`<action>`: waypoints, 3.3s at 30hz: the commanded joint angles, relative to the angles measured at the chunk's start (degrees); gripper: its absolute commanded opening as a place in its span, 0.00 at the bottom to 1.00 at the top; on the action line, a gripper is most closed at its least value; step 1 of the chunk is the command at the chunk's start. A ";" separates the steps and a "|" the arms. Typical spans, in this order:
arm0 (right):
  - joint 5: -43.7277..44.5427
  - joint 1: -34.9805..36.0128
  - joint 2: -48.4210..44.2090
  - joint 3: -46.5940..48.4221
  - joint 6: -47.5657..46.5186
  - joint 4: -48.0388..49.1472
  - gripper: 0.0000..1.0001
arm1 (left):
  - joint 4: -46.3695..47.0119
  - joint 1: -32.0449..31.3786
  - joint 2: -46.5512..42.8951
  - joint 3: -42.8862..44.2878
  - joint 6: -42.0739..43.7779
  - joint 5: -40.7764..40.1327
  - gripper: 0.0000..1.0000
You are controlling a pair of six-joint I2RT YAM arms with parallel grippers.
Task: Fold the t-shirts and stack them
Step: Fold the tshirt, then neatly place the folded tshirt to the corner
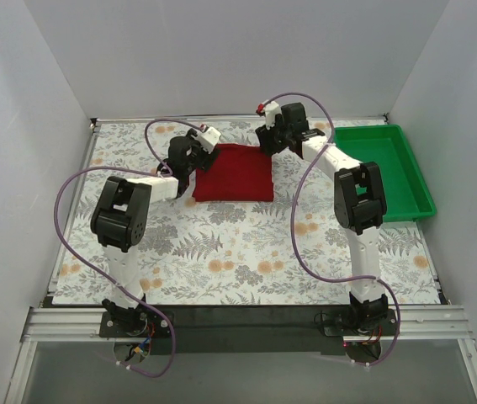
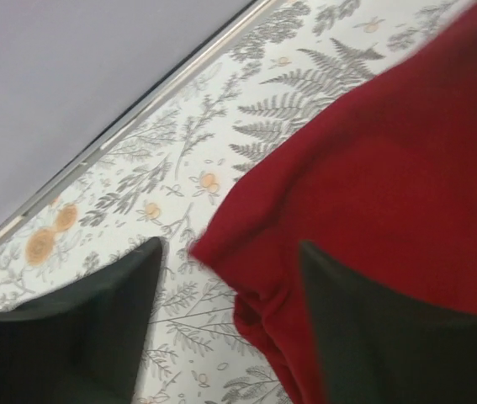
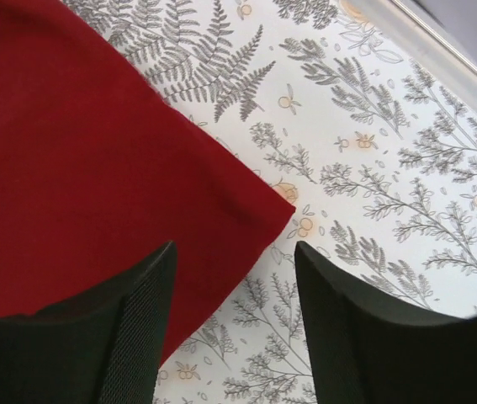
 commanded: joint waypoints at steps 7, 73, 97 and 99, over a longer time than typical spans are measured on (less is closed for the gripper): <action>1.66 -0.88 -5.66 -1.36 2.09 2.20 0.63 | -11.47 0.16 -12.66 1.22 -11.25 -11.99 0.83; -36.77 -15.83 -43.37 -45.05 -0.73 1.94 0.67 | -42.98 6.31 6.48 14.41 -54.07 10.42 0.35; -38.79 -17.15 -42.31 -45.84 -0.38 2.03 0.66 | -38.76 30.38 -2.48 5.96 -41.33 -3.63 0.00; -38.88 -17.15 -42.49 -45.93 -0.47 2.03 0.66 | -38.76 33.19 -1.95 6.58 -41.59 -6.52 0.00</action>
